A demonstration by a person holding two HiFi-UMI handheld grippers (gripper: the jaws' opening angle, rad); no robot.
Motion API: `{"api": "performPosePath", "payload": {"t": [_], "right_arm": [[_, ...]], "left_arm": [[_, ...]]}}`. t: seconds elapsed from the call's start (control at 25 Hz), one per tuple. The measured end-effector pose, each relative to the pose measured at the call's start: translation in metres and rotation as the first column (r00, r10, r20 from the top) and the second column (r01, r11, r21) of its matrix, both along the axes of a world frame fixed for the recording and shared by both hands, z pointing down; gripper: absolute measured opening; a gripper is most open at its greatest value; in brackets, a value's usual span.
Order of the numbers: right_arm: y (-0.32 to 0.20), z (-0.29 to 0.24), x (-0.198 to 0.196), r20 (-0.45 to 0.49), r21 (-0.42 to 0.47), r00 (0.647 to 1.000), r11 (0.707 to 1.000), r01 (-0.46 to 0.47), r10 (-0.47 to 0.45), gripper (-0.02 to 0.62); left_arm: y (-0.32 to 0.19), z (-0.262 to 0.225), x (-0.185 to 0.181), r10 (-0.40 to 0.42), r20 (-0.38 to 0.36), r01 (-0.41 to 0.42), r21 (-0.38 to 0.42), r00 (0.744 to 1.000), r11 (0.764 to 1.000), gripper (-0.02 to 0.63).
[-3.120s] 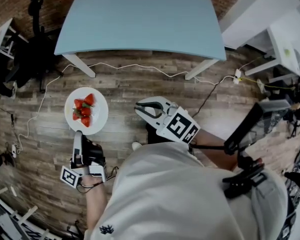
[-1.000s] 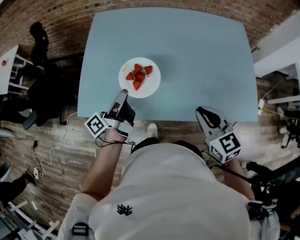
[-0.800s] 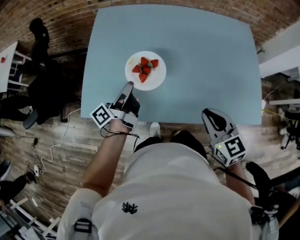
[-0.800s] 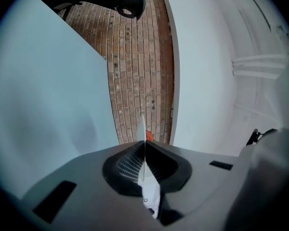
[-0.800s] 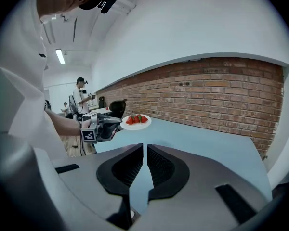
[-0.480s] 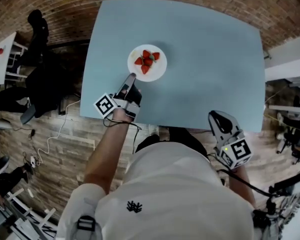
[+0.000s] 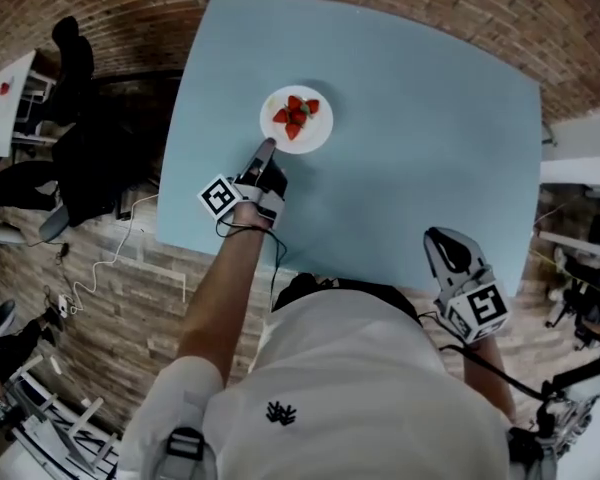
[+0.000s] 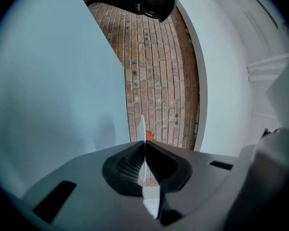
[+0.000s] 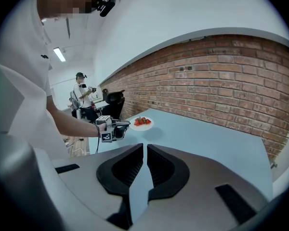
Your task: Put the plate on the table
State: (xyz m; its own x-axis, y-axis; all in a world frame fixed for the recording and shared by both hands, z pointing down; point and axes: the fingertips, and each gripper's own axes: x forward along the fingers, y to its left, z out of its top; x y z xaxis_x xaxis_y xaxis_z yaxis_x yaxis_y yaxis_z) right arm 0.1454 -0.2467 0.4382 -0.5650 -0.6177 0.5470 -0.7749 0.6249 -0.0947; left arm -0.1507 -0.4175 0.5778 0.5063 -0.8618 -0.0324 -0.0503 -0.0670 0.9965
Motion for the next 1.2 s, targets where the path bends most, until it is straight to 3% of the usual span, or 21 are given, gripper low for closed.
{"api": "performPosePath", "payload": {"t": [0.52,1.0,1.2], "right_arm": [[-0.036,0.026,0.035,-0.012,-0.092,0.999,0.995,-0.046,0.045,0.028],[-0.049,0.035,0.042,0.029,-0.11,0.998,0.993,-0.043,0.047,0.028],[-0.053,0.038,0.046,0.016,-0.101,1.0,0.995,-0.021,0.023,0.028]], "left_arm": [[-0.077,0.065,0.018,-0.015,0.005,0.016,-0.118,1.0,0.993,0.011],[-0.096,0.087,0.018,-0.027,0.09,0.047,-0.224,0.996,0.974,0.011],[-0.097,0.101,0.014,-0.04,0.157,0.085,-0.298,0.987,0.951,0.011]]}}
